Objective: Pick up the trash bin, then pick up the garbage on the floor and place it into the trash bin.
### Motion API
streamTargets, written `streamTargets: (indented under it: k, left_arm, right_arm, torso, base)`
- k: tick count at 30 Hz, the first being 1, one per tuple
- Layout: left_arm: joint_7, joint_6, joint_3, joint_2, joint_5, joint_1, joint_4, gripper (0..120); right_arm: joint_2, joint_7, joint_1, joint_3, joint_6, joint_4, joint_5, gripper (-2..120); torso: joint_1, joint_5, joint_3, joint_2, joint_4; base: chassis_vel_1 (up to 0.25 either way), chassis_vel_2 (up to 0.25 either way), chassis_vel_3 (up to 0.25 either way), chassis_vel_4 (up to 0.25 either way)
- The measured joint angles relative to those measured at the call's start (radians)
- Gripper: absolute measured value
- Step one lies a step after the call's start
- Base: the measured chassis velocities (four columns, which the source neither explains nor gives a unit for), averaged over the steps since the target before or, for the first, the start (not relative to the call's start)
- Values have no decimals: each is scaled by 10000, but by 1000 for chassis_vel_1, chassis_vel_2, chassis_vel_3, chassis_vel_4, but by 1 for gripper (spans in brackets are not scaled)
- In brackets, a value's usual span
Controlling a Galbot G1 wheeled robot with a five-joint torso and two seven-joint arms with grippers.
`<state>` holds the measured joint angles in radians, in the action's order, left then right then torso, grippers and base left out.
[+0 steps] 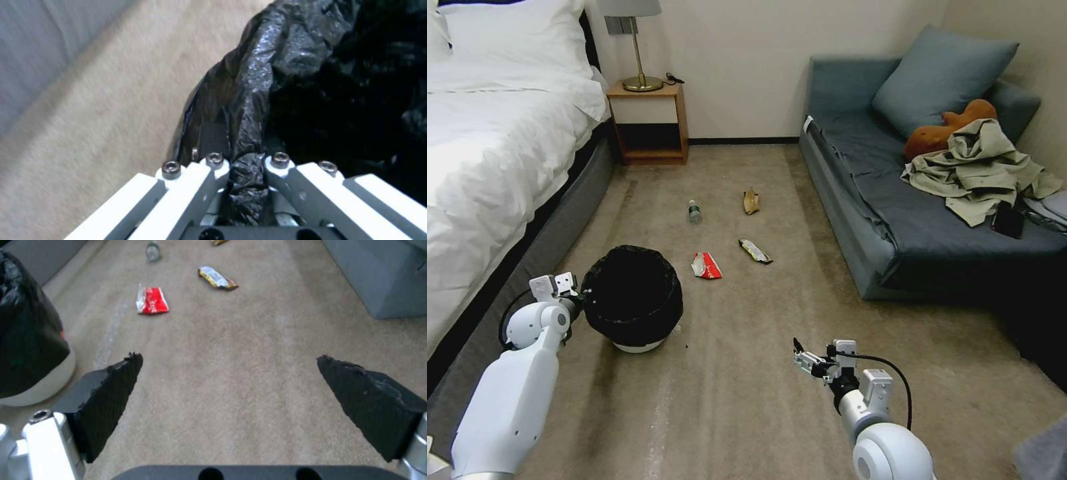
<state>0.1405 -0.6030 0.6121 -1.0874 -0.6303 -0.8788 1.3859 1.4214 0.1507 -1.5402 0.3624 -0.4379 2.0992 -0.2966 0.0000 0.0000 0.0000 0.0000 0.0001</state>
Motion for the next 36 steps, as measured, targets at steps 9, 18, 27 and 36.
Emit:
streamTargets:
  k: [9, 18, 27, 36]
  left_arm:
    - [-225, 312, 883, -93, 1316, -926, 1458, 3]
    - [-288, 319, 1589, -92, 1293, -2060, 3359, 3]
    - [-534, 940, 1970, -115, 1628, -2925, 4171, 3]
    - [-555, 982, 1827, -128, 1616, -2787, 3888, 3]
  right_arm:
    - [61, -241, 3, 6, 359, -60, -104, 100]
    - [127, -617, 49, 8, 999, -271, 327, 100]
    - [120, -985, 138, 31, 1439, -526, 521, 100]
    - [197, -1131, 347, -45, 1668, -1011, 741, 100]
  torso:
    - [0, 0, 0, 0, 2]
    - [0, 0, 0, 1, -2]
    - [0, 0, -1, 0, 0]
    - [0, 0, 0, 0, -1]
  base:
    - [0, 0, 0, 0]
    - [0, 0, 0, 0]
    - [0, 0, 0, 0]
    - [0, 0, 0, 0]
